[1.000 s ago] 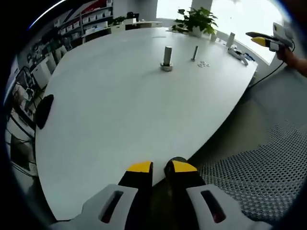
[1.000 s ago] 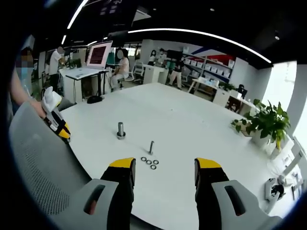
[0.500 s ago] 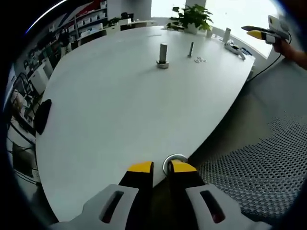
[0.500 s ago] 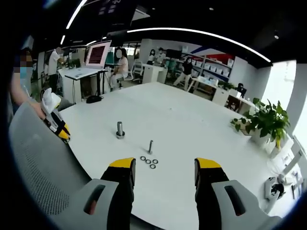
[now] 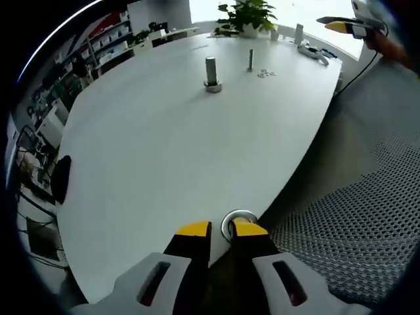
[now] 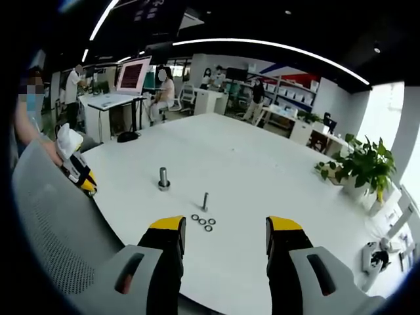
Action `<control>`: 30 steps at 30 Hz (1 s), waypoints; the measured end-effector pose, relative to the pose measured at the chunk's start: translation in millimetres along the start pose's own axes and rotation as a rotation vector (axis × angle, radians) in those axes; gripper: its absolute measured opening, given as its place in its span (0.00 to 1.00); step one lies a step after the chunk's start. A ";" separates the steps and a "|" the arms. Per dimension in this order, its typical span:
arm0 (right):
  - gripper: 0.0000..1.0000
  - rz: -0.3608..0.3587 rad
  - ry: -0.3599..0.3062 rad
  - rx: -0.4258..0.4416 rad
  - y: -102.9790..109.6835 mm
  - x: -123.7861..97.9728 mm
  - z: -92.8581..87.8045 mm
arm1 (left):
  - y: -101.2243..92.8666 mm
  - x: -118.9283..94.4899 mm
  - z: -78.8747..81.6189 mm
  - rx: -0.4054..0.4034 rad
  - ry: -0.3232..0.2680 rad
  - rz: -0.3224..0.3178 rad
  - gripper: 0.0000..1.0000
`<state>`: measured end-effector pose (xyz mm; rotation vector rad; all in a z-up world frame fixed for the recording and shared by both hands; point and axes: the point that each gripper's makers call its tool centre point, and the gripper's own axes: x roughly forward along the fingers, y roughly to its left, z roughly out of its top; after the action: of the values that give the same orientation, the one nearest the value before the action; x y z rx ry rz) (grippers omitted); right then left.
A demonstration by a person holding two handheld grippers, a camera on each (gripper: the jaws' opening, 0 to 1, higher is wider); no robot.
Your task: Place the washer onto the threaded stud by aligning its center hole with the stud, sliding it down to the base, and recovering from edge contact or off-axis alignment until the washer reaches the visible bottom stop.
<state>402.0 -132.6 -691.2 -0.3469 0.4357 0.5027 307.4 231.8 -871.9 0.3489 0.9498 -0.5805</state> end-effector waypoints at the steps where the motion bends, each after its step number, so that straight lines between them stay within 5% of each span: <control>1: 0.51 0.000 -0.001 0.001 0.0 -0.2 0.2 | 0.4 0.3 0.3 0.006 -0.003 0.003 0.10; 11: 0.51 -0.006 -0.012 0.008 -0.9 -1.6 2.4 | 2.7 3.1 3.9 0.045 0.016 -0.005 0.08; 20: 0.51 -0.006 -0.017 0.013 -1.5 -2.1 3.0 | 5.7 6.2 6.9 0.109 0.120 -0.073 0.03; 30: 0.51 -0.007 -0.029 0.019 -1.7 -3.3 5.1 | 1.0 9.2 8.2 0.359 0.281 -0.084 0.03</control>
<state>401.9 -133.1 -685.0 -0.3219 0.4105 0.4959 317.6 225.5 -875.2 0.7286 1.1341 -0.7952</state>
